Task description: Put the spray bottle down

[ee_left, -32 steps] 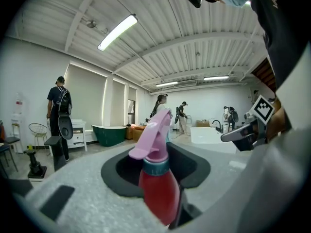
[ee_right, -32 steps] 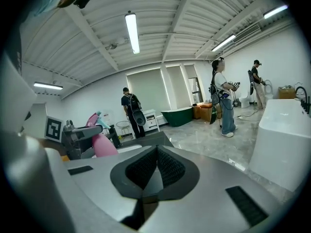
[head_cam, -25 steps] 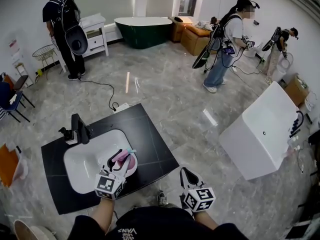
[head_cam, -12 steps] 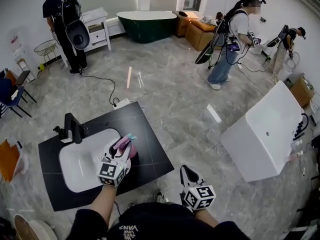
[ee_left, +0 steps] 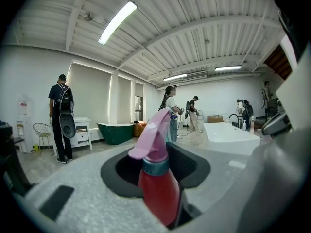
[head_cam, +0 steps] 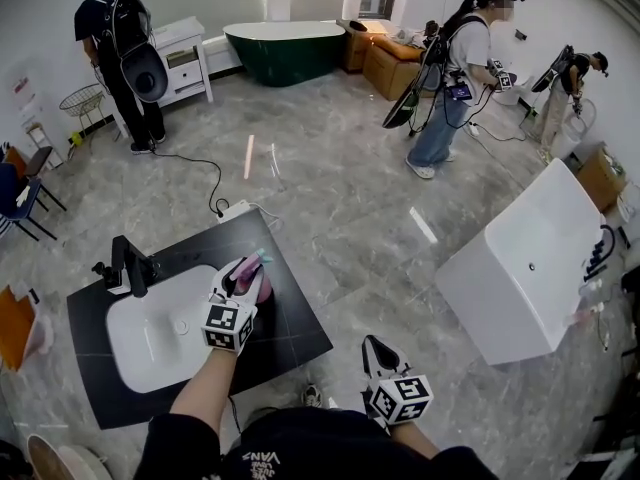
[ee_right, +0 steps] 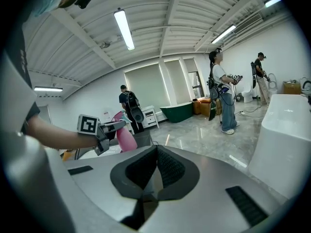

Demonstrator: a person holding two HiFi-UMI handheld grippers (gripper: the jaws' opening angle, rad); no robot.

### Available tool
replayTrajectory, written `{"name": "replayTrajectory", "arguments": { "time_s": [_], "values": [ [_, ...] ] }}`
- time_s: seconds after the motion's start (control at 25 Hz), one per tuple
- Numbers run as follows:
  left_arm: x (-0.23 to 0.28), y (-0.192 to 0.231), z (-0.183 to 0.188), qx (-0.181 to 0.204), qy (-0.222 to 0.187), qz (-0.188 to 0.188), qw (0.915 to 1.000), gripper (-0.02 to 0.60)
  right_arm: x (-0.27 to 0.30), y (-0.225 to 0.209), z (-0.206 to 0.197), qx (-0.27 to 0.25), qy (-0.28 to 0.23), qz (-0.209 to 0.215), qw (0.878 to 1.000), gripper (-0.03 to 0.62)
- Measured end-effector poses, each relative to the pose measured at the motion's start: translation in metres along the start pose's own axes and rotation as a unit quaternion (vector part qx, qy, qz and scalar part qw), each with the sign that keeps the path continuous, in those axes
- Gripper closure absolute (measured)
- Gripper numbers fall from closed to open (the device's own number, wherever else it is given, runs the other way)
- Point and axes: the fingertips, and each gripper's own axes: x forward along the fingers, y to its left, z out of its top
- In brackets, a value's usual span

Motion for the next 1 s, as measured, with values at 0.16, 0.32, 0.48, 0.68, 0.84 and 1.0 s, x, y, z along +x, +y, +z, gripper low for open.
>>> {"name": "replayTrajectory", "arguments": {
  "time_s": [0.16,0.32,0.48,0.68,0.84,1.0],
  "values": [
    [0.024,0.004,-0.002,0.0,0.008,0.007,0.9999,0.437,-0.005,-0.014,-0.001,0.005,0.004,-0.011,1.0,0.595],
    [0.041,0.01,-0.004,0.001,0.012,0.012,0.9999,0.436,-0.009,-0.023,-0.004,0.009,0.007,-0.02,1.0,0.595],
    [0.053,0.015,-0.008,-0.009,0.018,0.015,0.9997,0.436,-0.012,-0.029,-0.005,0.01,0.006,-0.026,1.0,0.595],
    [0.06,0.017,-0.006,-0.015,0.023,0.012,0.9996,0.43,-0.016,-0.034,-0.004,0.013,0.006,-0.031,0.999,0.595],
    [0.06,0.019,-0.007,-0.023,0.025,0.015,0.9993,0.428,-0.018,-0.036,-0.002,0.011,0.004,-0.031,0.999,0.595],
    [0.059,0.02,-0.008,-0.024,0.03,0.016,0.9991,0.426,-0.016,-0.034,-0.001,0.009,0.003,-0.027,1.0,0.595]
  ]
}}
